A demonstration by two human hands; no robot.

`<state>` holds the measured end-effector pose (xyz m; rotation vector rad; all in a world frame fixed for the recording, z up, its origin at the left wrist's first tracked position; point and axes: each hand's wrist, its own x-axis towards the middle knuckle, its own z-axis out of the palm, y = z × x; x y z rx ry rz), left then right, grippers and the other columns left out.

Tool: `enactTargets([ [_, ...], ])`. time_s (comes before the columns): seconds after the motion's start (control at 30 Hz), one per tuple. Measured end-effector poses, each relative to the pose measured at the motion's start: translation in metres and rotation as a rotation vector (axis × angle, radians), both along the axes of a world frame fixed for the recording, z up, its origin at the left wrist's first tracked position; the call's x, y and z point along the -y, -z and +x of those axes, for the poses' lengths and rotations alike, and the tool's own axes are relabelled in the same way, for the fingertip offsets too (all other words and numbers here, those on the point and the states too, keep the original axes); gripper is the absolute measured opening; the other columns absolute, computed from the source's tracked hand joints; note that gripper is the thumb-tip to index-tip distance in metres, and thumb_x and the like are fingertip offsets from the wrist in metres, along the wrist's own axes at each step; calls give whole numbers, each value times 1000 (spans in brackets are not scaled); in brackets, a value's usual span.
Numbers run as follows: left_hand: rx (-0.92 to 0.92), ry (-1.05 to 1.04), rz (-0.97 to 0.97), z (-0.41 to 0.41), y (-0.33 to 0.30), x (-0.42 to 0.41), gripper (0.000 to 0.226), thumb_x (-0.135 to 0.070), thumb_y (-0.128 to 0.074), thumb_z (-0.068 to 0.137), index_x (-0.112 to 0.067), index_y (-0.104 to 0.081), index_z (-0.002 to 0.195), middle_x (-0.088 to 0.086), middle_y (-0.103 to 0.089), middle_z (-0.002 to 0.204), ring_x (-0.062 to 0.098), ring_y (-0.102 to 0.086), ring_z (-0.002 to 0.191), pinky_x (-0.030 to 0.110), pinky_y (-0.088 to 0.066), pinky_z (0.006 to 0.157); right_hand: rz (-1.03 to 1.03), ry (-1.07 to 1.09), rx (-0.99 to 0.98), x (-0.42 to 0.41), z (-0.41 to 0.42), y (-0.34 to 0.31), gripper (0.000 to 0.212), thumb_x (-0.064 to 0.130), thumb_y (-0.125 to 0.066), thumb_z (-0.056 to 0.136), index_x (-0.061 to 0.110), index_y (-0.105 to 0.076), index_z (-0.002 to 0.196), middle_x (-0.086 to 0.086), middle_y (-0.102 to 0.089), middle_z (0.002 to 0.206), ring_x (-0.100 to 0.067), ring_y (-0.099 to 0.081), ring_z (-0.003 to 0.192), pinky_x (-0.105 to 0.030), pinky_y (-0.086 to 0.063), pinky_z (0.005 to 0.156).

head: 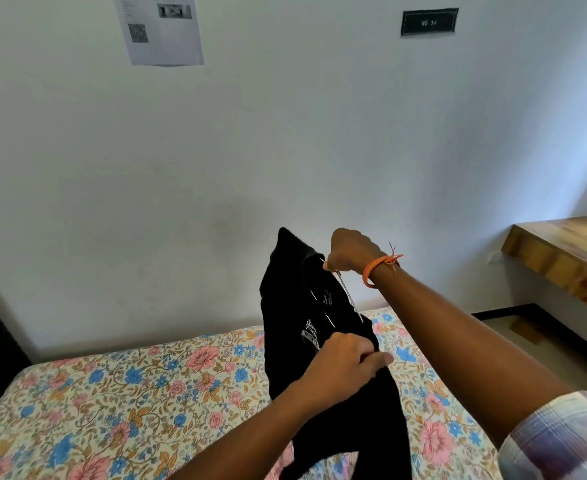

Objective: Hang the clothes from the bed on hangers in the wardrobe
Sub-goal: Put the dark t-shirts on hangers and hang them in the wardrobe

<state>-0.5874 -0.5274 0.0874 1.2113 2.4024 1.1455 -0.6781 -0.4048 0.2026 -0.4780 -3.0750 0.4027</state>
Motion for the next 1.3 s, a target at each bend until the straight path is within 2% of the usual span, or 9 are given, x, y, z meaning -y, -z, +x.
enactTargets([
  [0.1,80,-26,6,-15,-3,14,37,-40,-55,98,-11,-65,77,5,-67,77,14,-62,59,37,-54,64,49,-48,84,-3,3,-1,36,26,-77,83,13,-45,72,-4,-52,76,-29,-56,85,-38,-50,79],
  [0.23,-175,-394,112,-66,-4,37,13,-32,-59,96,-19,-58,94,-1,-58,95,15,-57,83,32,-47,75,82,-81,132,-9,10,-5,40,24,-81,77,12,-46,61,-3,-50,65,-30,-54,74,-33,-43,69],
  [0.33,-224,-622,132,-109,-12,60,40,-29,-67,91,-16,-51,125,7,-51,125,25,-54,111,38,-47,92,79,-120,163,-14,17,-14,30,27,-82,76,8,-60,69,-6,-62,72,-28,-60,78,-34,-47,70],
  [0.43,-298,-606,14,-138,-21,76,49,-30,-70,89,-16,-50,132,8,-49,134,29,-47,123,45,-44,99,62,-157,167,-21,24,-25,31,28,-81,77,1,-73,89,-11,-72,92,-28,-66,91,-38,-52,80],
  [0.6,-731,-440,-105,-145,-26,74,9,-16,-69,88,-10,-71,95,8,-72,96,32,-61,94,39,-46,75,-28,-184,169,-36,39,-31,18,21,-81,78,4,-76,83,0,-69,77,-16,-62,80,-24,-45,68],
  [0.67,-821,-395,-105,-145,-26,69,13,-21,-75,84,-9,-70,87,8,-72,88,32,-63,86,39,-50,68,-58,-176,159,-43,45,-29,15,20,-81,78,7,-75,80,3,-68,74,-13,-61,77,-22,-44,66],
  [0.83,-961,-284,-255,-141,-23,57,53,-44,-87,65,-6,-67,97,10,-70,96,30,-66,81,37,-55,62,-108,-160,100,-58,57,-29,13,19,-82,77,8,-75,77,-1,-71,77,-13,-62,77,-24,-46,70],
  [0.97,-1221,-274,-205,-144,-15,49,40,-20,-79,78,1,-67,111,17,-69,109,34,-68,87,41,-55,68,-151,-159,73,-69,66,-29,11,17,-82,77,10,-75,75,1,-71,75,-11,-64,76,-27,-51,76],
  [1.3,-862,-40,26,-159,-14,24,13,4,-69,75,-5,-66,84,10,-67,78,31,-62,70,36,-52,54,-139,-120,46,-87,87,-16,10,18,-83,77,14,-74,74,7,-68,69,-6,-59,66,-18,-43,61],
])
